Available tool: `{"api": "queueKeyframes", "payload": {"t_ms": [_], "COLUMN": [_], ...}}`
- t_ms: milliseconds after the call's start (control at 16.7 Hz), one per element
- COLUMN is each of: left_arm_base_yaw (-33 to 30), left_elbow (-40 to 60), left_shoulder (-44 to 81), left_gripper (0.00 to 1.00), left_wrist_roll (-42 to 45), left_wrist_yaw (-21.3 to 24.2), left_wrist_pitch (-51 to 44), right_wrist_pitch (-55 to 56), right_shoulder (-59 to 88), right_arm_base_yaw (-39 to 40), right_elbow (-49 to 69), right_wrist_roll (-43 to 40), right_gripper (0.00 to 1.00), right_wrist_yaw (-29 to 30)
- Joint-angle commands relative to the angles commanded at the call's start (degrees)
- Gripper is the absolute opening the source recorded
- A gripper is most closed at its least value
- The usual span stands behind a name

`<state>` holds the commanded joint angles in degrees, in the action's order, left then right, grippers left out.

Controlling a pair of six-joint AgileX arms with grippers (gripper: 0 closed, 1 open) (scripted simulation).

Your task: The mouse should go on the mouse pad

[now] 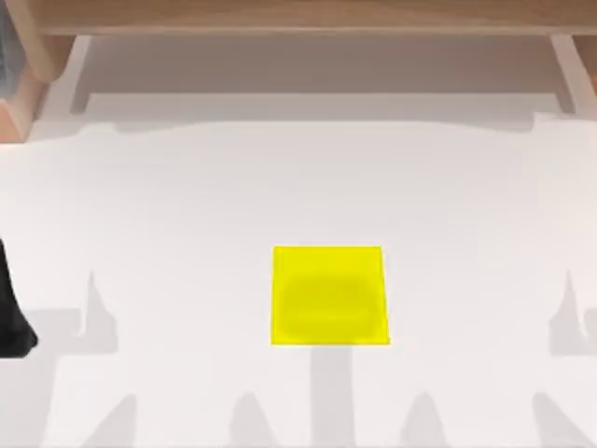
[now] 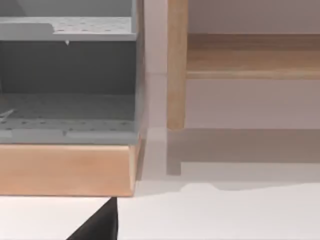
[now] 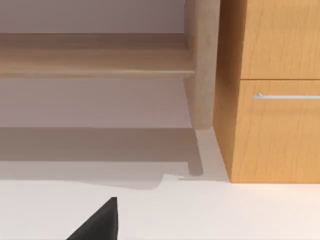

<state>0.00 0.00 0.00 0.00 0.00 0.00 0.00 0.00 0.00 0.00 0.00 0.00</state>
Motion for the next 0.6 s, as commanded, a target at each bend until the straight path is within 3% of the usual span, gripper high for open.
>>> {"api": "queueKeyframes", "payload": {"t_ms": [300,600], "left_arm_base_yaw": [0.0,0.0], "left_elbow": [0.0,0.0], "left_shoulder": [0.0,0.0], "left_gripper": [1.00,1.00], "left_wrist_roll": [0.0,0.0], "left_wrist_yaw": [0.0,0.0], "left_wrist_pitch": [0.0,0.0], "right_wrist_pitch": [-3.6,-18.3], "right_shoulder": [3.8,21.9], "right_arm_base_yaw": [-0.8,-3.4], "right_elbow": [3.3,16.1], "right_wrist_roll": [-2.5,-12.2], "right_gripper": [1.00,1.00], "right_wrist_yaw": [0.1,0.0]}}
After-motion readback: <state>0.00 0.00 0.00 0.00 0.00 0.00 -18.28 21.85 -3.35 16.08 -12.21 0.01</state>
